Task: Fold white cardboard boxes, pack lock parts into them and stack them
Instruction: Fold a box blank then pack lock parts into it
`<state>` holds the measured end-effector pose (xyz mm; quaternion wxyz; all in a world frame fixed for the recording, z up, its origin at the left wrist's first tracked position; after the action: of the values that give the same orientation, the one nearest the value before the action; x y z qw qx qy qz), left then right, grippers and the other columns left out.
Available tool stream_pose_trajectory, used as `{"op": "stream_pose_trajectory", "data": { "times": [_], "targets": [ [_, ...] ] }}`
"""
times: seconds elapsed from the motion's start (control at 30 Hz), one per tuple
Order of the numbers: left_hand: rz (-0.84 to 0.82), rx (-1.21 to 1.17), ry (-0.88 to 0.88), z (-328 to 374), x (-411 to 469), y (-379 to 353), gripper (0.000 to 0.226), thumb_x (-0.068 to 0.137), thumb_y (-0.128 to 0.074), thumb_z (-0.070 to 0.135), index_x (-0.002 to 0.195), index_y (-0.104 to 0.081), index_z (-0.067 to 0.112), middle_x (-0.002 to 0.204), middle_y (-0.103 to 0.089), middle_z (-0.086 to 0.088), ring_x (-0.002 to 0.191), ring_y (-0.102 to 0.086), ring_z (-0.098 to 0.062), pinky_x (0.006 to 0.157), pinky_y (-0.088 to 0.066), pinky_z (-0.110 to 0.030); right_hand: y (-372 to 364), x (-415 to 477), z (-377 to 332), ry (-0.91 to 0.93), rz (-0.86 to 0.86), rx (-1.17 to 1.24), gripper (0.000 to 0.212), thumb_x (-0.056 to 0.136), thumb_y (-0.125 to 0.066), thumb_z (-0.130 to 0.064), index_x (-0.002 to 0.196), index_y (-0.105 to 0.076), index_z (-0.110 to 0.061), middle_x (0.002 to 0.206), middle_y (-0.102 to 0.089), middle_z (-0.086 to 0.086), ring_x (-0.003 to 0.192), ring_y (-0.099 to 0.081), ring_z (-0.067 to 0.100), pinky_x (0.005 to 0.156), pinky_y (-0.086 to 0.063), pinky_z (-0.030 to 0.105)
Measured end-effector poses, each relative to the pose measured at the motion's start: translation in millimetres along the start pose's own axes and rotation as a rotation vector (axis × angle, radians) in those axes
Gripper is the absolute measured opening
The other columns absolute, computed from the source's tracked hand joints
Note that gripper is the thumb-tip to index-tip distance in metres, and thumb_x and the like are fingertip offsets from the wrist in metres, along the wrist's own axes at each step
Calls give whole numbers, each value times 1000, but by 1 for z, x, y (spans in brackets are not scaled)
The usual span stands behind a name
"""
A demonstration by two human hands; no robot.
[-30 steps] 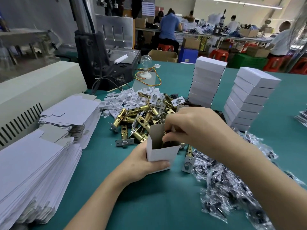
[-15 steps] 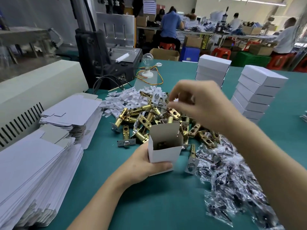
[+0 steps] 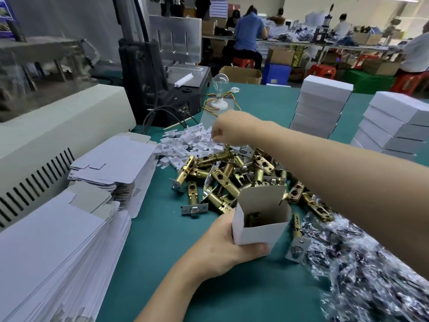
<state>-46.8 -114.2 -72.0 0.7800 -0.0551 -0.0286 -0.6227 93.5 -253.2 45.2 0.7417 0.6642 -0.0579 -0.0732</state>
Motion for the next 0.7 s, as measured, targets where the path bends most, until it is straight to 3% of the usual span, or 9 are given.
{"op": "stream_pose_trajectory", "data": {
  "times": [0.1, 0.23, 0.33, 0.43, 0.5, 0.6, 0.7],
  "targets": [
    [-10, -6, 0, -4, 1, -1, 39, 91, -76, 3, 123, -63, 21, 106, -65, 9, 98, -61, -9, 85, -51, -24, -22, 24, -11, 34, -85, -176, 25, 96, -65, -27, 108, -77, -9, 107, -75, 10, 103, -68, 33, 82, -57, 40],
    [-8, -12, 9, -7, 3, 0, 39, 91, -75, 4, 126, -61, 13, 108, -63, 0, 99, -59, -14, 87, -49, -32, -42, 40, -8, 0, -143, -241, 12, 93, -66, -19, 84, -69, -11, 77, -59, 5, 88, -65, 34, 65, -44, 32],
    [0, -28, 21, -8, 3, 1, 40, 91, -75, 2, 127, -61, 13, 108, -63, 2, 99, -59, -12, 87, -49, -31, -46, 44, -6, -14, -149, -215, 16, 94, -64, -11, 107, -74, -10, 95, -66, 7, 97, -67, 32, 69, -51, 35],
    [5, -43, 32, -9, 3, 1, 42, 91, -75, 2, 128, -60, 15, 109, -63, 1, 100, -59, -13, 88, -50, -30, -49, 46, -3, -14, -154, -138, 23, 94, -66, -11, 116, -74, -16, 118, -70, 7, 110, -65, 31, 79, -55, 37],
    [5, -43, 33, -10, 3, 1, 43, 91, -76, 1, 128, -61, 17, 110, -64, 3, 101, -60, -11, 88, -51, -28, -48, 47, -2, -13, -123, -67, 26, 94, -68, -12, 118, -72, -21, 124, -66, 5, 113, -62, 30, 75, -46, 34],
    [-12, -25, 26, -7, 3, 0, 40, 91, -76, 0, 123, -62, 19, 107, -66, 8, 99, -62, -8, 86, -52, -24, -37, 43, -3, -12, -3, 114, 36, 91, -73, -14, 125, -65, -19, 117, -64, 6, 111, -61, 28, 75, -41, 31],
    [-12, -10, 16, -7, 3, 0, 36, 91, -76, 0, 120, -63, 18, 105, -67, 9, 97, -63, -6, 84, -53, -22, -3, 25, -8, 6, 159, 359, 40, 91, -75, -15, 129, -65, -11, 99, -61, 0, 95, -62, 20, 84, -53, 36]
  ]
}}
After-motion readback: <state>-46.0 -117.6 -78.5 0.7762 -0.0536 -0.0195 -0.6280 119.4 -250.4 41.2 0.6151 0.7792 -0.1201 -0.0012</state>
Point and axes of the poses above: each hand's wrist, its own x-axis towards the middle knuckle, its own y-axis out of the back of the hand, z = x × y, the point moved 9 cm from there along x, towards the middle knuckle
